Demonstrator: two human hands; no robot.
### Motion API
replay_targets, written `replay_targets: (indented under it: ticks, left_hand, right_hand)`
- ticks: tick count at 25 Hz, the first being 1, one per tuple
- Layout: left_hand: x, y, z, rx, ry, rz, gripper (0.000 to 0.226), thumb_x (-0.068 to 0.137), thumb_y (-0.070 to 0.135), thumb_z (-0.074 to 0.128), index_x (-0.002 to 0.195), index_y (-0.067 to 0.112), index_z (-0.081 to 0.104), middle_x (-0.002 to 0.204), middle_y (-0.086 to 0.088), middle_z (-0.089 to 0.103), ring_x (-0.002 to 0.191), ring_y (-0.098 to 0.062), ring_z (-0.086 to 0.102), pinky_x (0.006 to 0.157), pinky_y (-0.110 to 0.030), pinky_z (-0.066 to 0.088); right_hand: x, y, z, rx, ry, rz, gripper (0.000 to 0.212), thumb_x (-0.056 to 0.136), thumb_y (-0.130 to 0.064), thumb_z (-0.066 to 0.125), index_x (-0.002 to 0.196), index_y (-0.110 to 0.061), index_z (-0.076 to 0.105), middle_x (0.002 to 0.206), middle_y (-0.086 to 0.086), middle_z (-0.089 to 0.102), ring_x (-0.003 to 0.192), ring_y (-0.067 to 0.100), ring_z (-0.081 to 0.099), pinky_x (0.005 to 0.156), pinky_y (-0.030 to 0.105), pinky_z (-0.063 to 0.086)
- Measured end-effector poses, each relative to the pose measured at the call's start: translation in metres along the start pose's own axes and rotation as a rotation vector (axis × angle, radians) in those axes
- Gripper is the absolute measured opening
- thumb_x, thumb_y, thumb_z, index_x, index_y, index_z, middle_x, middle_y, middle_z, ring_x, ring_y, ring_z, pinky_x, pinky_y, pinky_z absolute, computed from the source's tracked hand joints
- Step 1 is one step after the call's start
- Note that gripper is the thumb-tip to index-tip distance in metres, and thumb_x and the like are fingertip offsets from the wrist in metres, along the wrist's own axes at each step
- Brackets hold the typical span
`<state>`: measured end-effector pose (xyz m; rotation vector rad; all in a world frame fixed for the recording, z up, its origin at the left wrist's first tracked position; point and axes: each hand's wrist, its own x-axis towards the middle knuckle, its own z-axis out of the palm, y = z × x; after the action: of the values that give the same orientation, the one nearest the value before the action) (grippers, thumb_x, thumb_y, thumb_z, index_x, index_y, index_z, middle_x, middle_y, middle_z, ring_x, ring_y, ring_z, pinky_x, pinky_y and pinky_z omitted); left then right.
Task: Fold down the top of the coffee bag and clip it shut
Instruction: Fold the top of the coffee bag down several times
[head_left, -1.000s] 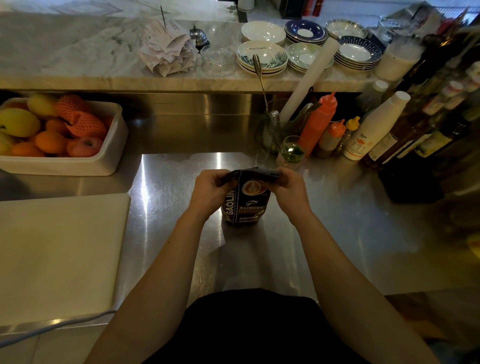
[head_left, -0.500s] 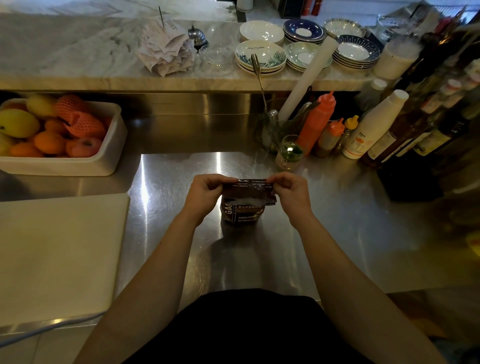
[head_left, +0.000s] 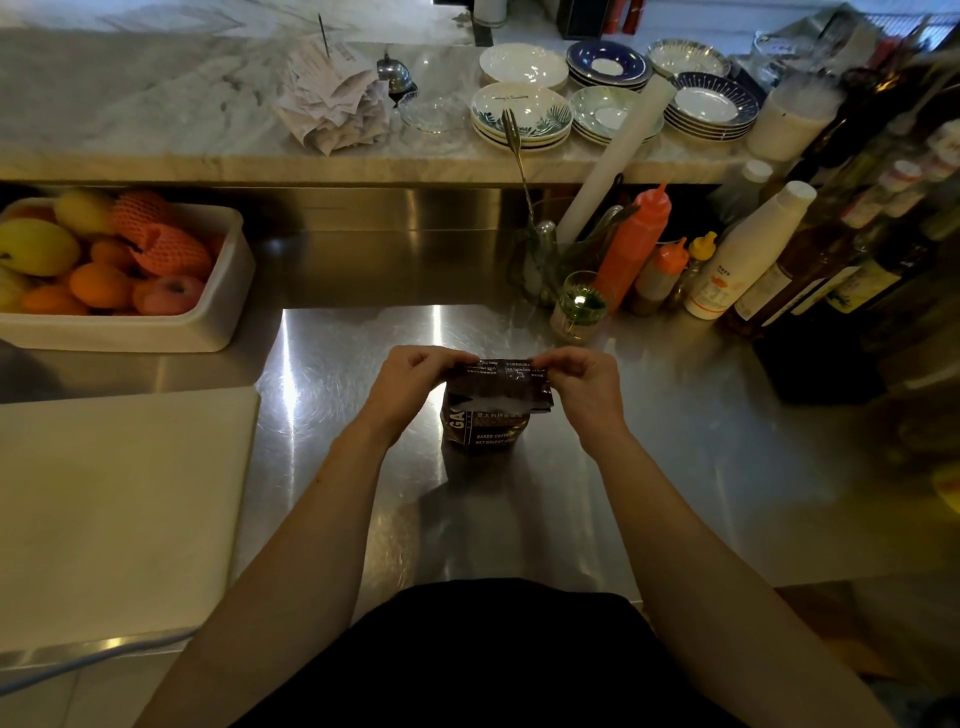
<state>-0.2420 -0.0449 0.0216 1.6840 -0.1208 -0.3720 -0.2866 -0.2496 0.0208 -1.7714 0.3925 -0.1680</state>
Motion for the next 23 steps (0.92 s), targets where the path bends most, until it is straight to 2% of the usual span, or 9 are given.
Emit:
replay_targets:
  ticks: [2, 4, 9, 12, 15, 19, 21, 23]
  left_hand:
    - [0.000, -0.001, 0.002, 0.048, -0.003, 0.017, 0.011, 0.088, 0.017, 0.067, 0.094, 0.017, 0.076, 0.088, 0.002, 0.076, 0.084, -0.006, 0.071, 0.075, -0.017, 0.053]
    - [0.000, -0.003, 0.002, 0.058, -0.005, 0.026, 0.012, 0.082, 0.012, 0.073, 0.094, 0.015, 0.075, 0.089, 0.000, 0.076, 0.086, -0.010, 0.072, 0.075, -0.020, 0.055]
    - [0.003, -0.007, 0.007, 0.097, 0.074, 0.051, 0.013, 0.078, 0.005, 0.076, 0.088, 0.012, 0.075, 0.087, 0.000, 0.075, 0.084, -0.010, 0.073, 0.081, -0.024, 0.057]
    - [0.003, -0.008, 0.013, 0.120, 0.136, 0.068, 0.011, 0.078, 0.003, 0.076, 0.083, 0.013, 0.075, 0.085, -0.001, 0.075, 0.083, -0.010, 0.072, 0.082, -0.024, 0.057]
    - [0.002, -0.007, 0.018, 0.142, 0.156, 0.087, 0.011, 0.079, 0.003, 0.074, 0.082, 0.014, 0.073, 0.084, 0.000, 0.073, 0.083, -0.009, 0.071, 0.079, -0.022, 0.056]
    - [0.000, -0.006, 0.018, 0.156, 0.142, 0.080, 0.015, 0.080, 0.006, 0.074, 0.090, 0.014, 0.067, 0.084, 0.002, 0.071, 0.084, -0.010, 0.070, 0.074, -0.021, 0.057]
    - [-0.002, -0.006, 0.018, 0.196, 0.116, 0.090, 0.019, 0.082, 0.010, 0.073, 0.100, 0.016, 0.069, 0.088, 0.001, 0.072, 0.088, -0.010, 0.070, 0.079, -0.023, 0.057]
    - [-0.001, -0.007, 0.019, 0.269, 0.075, 0.117, 0.017, 0.083, 0.016, 0.073, 0.100, 0.017, 0.073, 0.092, 0.003, 0.073, 0.092, -0.008, 0.069, 0.086, -0.026, 0.055]
  right_hand:
    - [-0.001, 0.000, -0.001, 0.016, -0.003, -0.006, 0.024, 0.080, 0.022, 0.049, 0.093, 0.013, 0.068, 0.095, 0.015, 0.068, 0.068, -0.010, 0.065, 0.069, 0.008, 0.052]
    - [-0.001, 0.000, 0.000, 0.025, -0.016, -0.004, 0.023, 0.080, 0.021, 0.050, 0.093, 0.012, 0.068, 0.094, 0.014, 0.068, 0.069, -0.009, 0.066, 0.070, 0.008, 0.053]
    - [-0.002, 0.001, -0.002, 0.026, -0.045, -0.007, 0.022, 0.085, 0.014, 0.052, 0.094, 0.005, 0.070, 0.095, 0.011, 0.070, 0.076, -0.004, 0.068, 0.082, 0.018, 0.057]
    - [-0.002, 0.001, 0.000, 0.028, -0.050, -0.012, 0.022, 0.092, 0.000, 0.051, 0.101, -0.006, 0.070, 0.096, 0.008, 0.071, 0.088, 0.010, 0.069, 0.086, 0.029, 0.058]
    - [-0.004, -0.004, 0.005, -0.096, -0.116, -0.045, 0.021, 0.092, -0.016, 0.059, 0.112, -0.015, 0.066, 0.103, 0.004, 0.070, 0.095, 0.010, 0.066, 0.082, 0.021, 0.055]
    - [-0.002, -0.004, 0.013, -0.276, -0.134, -0.121, 0.013, 0.089, -0.014, 0.064, 0.099, -0.010, 0.072, 0.096, 0.000, 0.069, 0.085, 0.001, 0.060, 0.079, 0.014, 0.047]
    - [-0.001, -0.002, 0.018, -0.300, -0.111, -0.133, 0.010, 0.089, -0.012, 0.064, 0.093, -0.011, 0.072, 0.089, -0.003, 0.067, 0.081, -0.002, 0.059, 0.075, 0.011, 0.045]
    - [-0.001, 0.000, 0.022, -0.333, -0.093, -0.144, 0.008, 0.088, -0.011, 0.063, 0.090, -0.012, 0.071, 0.086, -0.005, 0.065, 0.078, -0.004, 0.058, 0.072, 0.009, 0.043]
